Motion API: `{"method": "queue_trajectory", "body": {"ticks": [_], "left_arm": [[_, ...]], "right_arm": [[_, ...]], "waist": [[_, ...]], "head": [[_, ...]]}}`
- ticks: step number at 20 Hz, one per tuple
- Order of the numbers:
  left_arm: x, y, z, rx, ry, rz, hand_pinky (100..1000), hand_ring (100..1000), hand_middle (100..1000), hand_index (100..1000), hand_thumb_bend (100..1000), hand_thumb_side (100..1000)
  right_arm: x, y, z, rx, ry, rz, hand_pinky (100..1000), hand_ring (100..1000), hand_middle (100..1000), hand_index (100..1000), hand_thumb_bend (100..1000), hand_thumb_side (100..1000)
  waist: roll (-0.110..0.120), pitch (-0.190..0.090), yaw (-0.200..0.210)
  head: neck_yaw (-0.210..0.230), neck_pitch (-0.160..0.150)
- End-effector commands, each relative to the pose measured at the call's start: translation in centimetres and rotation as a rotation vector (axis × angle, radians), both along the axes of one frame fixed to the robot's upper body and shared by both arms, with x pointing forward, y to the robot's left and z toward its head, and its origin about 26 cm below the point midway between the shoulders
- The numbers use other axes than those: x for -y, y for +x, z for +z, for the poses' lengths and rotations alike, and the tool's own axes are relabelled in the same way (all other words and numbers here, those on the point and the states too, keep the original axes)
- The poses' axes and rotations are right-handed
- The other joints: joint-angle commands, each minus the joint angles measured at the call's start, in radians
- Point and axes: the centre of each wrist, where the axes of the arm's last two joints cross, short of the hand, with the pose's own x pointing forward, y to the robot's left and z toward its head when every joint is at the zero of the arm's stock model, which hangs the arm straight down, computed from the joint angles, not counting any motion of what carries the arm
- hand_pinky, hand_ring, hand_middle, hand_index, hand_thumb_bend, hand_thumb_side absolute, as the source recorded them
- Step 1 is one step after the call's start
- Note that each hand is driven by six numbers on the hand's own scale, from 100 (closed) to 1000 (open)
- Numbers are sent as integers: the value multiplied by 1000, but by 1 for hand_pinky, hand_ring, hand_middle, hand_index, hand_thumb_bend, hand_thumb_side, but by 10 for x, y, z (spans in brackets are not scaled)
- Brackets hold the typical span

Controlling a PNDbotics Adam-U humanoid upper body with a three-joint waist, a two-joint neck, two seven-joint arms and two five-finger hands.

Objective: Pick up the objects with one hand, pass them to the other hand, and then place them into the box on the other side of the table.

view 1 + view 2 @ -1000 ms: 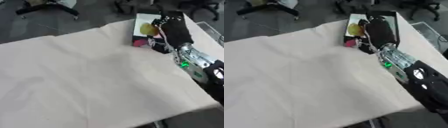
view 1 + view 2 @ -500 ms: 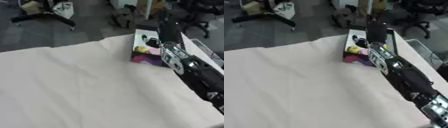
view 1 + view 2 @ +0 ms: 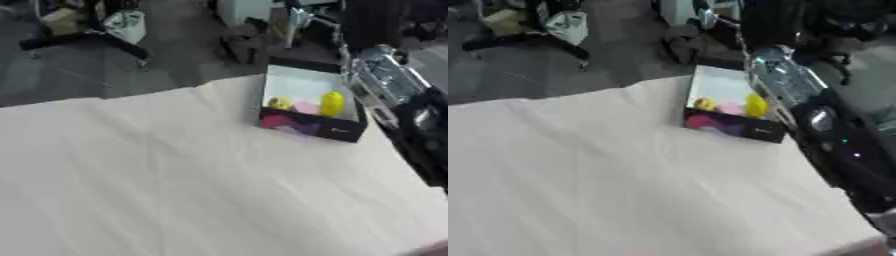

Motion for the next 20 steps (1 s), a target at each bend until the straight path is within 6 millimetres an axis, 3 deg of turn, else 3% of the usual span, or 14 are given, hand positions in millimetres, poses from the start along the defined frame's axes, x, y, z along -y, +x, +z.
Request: {"method": "queue_trajectory", "body": {"ticks": [1, 4, 5, 6, 10, 15, 20], "left_arm": [[-17, -5, 10, 5, 43, 69, 722, 656, 658, 753, 100, 886], [-24, -5, 3, -25, 74, 94, 720, 654, 656, 751, 100, 885], [-25, -4, 1, -32, 91, 91, 720, 654, 655, 751, 100, 839], [-24, -3, -1, -37, 109, 82, 720, 653, 656, 751, 100, 882], [-14, 5, -6, -46, 200, 10, 720, 653, 657, 752, 100, 866], [0, 13, -17, -59, 301, -72, 719, 652, 657, 753, 100, 857], [7, 18, -21, -54, 343, -97, 718, 651, 656, 752, 100, 846]], "right_arm": [[-27, -2, -16, -109, -74, 142, 834, 838, 1000, 902, 500, 561], [-60, 1, -47, -239, -88, 321, 812, 827, 1000, 890, 519, 516], [-70, 1, -55, -276, -83, 378, 796, 820, 1000, 885, 676, 564], [-80, 0, -61, -316, -81, 438, 794, 819, 1000, 882, 533, 473], [-112, -4, -79, -502, -99, 650, 783, 813, 1000, 889, 539, 411], [-127, -8, -89, -599, -45, 737, 747, 787, 1000, 872, 561, 377], [-136, -10, -94, -650, -49, 790, 739, 780, 1000, 868, 565, 348]], "waist": [[-2, -22, -9], [2, -37, -34], [3, -41, -44], [4, -45, -52], [5, -60, -81], [9, -68, -117], [13, -63, -130]], "head": [[114, 37], [199, 77], [221, 90], [242, 101], [304, 135], [328, 138], [318, 138]]}}
